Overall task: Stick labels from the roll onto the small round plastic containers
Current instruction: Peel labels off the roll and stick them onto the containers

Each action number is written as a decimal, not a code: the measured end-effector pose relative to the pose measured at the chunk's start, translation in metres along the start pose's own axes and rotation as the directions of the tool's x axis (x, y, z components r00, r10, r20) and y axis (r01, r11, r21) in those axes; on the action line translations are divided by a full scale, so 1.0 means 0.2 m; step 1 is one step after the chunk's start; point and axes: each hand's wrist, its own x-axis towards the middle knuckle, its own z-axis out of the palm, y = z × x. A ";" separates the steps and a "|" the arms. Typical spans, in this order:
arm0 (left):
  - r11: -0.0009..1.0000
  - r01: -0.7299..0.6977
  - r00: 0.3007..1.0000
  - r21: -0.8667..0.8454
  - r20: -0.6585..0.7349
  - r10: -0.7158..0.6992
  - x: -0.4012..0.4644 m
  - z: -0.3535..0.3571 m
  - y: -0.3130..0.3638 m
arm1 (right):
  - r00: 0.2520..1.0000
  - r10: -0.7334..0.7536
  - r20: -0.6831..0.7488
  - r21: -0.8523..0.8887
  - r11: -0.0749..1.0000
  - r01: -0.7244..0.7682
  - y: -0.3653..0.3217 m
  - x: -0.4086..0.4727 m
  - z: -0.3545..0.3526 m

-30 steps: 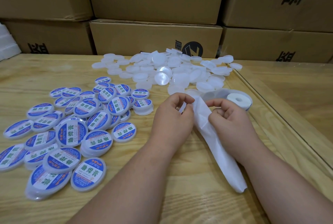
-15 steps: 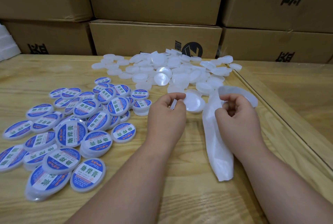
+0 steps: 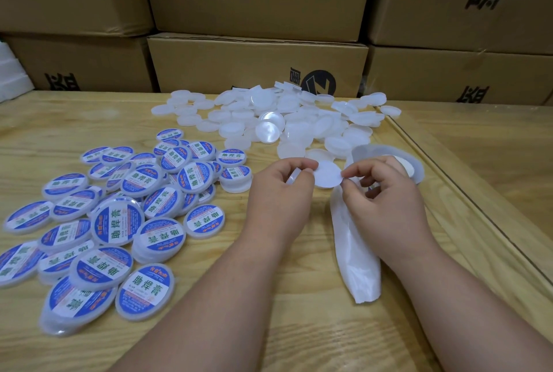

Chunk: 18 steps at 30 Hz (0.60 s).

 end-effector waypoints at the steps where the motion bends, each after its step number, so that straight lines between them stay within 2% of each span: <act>1: 1.000 0.002 1.000 -0.003 0.001 -0.002 0.00 0.00 0.00 | 1.000 0.003 0.003 -0.003 1.000 -0.003 0.00 0.00 0.00; 9: 0.997 -0.013 0.998 -0.072 0.062 0.017 -0.01 -0.02 0.00 | 0.999 0.045 0.011 -0.001 0.999 -0.045 -0.02 -0.01 0.00; 12: 0.973 -0.013 0.993 -0.231 0.115 0.041 0.00 -0.04 0.02 | 0.997 0.072 -0.005 0.060 0.996 -0.071 -0.03 -0.01 -0.01; 15: 0.902 0.078 0.987 -0.424 0.159 -0.010 0.01 -0.06 0.03 | 0.994 0.109 0.002 0.154 0.982 -0.108 -0.04 -0.01 -0.02; 18: 0.863 0.130 0.984 -0.487 0.168 -0.053 0.02 -0.06 0.02 | 0.990 0.140 0.029 0.265 0.954 -0.143 -0.05 0.00 -0.03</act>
